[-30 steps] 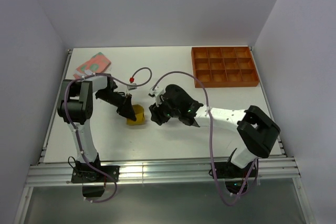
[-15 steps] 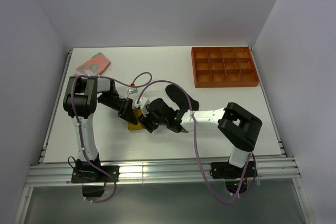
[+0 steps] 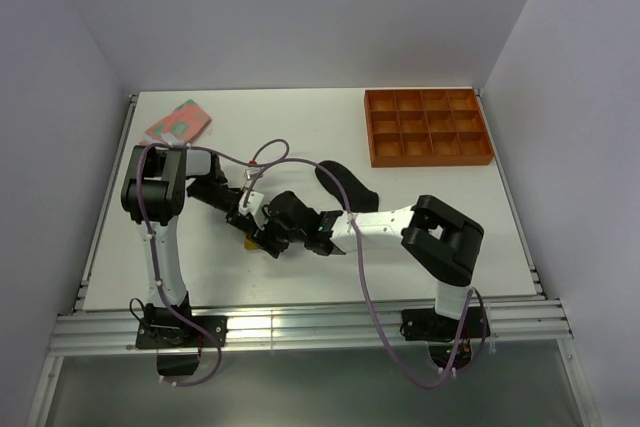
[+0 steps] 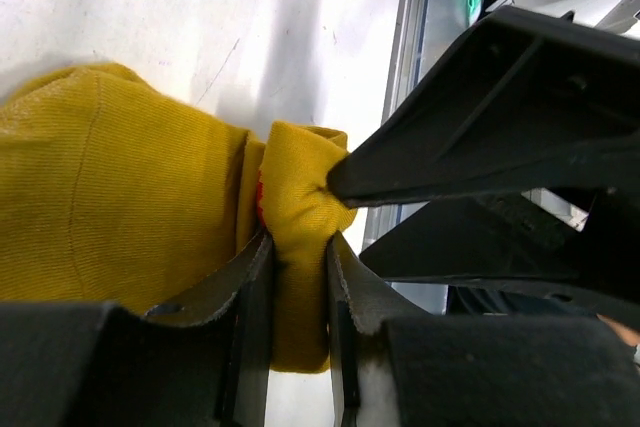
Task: Roll the socks
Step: Roll the sock at the center of the board.
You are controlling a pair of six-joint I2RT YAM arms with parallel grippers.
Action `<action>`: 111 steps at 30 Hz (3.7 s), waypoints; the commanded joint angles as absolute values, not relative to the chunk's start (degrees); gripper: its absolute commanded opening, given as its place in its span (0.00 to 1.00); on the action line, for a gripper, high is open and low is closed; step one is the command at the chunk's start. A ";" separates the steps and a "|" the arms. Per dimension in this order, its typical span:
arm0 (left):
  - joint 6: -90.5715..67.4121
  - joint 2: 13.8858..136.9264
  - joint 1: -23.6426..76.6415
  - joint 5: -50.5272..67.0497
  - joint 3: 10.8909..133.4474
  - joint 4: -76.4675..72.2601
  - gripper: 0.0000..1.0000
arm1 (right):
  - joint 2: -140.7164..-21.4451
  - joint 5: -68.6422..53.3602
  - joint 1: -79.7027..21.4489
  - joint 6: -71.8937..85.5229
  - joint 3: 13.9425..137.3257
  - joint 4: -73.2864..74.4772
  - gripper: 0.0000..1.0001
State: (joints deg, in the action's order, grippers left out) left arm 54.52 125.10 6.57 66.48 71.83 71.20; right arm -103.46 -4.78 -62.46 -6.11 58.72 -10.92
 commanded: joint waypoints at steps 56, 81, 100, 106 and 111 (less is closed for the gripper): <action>31.40 117.34 2.02 57.49 75.24 51.27 0.18 | -112.41 -2.64 -65.13 -5.54 59.94 -7.30 0.23; 26.11 118.57 3.07 45.18 73.75 46.69 0.00 | -113.20 -0.53 -65.13 -4.39 61.96 -3.87 0.21; 22.06 110.57 2.99 40.26 73.56 43.24 0.40 | -114.34 -0.18 -64.77 -3.34 62.05 -4.13 0.18; 25.83 111.88 3.16 39.81 72.60 46.22 0.43 | -114.96 -0.18 -64.77 -3.25 62.40 -3.78 0.18; 28.03 112.85 3.95 39.11 71.02 47.55 0.45 | -115.14 -0.44 -64.69 -3.34 62.40 -3.60 0.17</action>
State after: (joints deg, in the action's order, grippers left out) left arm 24.60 112.46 3.29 40.25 72.40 45.69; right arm -111.20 0.05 -64.62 -4.36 62.92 -11.03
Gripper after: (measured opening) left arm 0.442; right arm 0.291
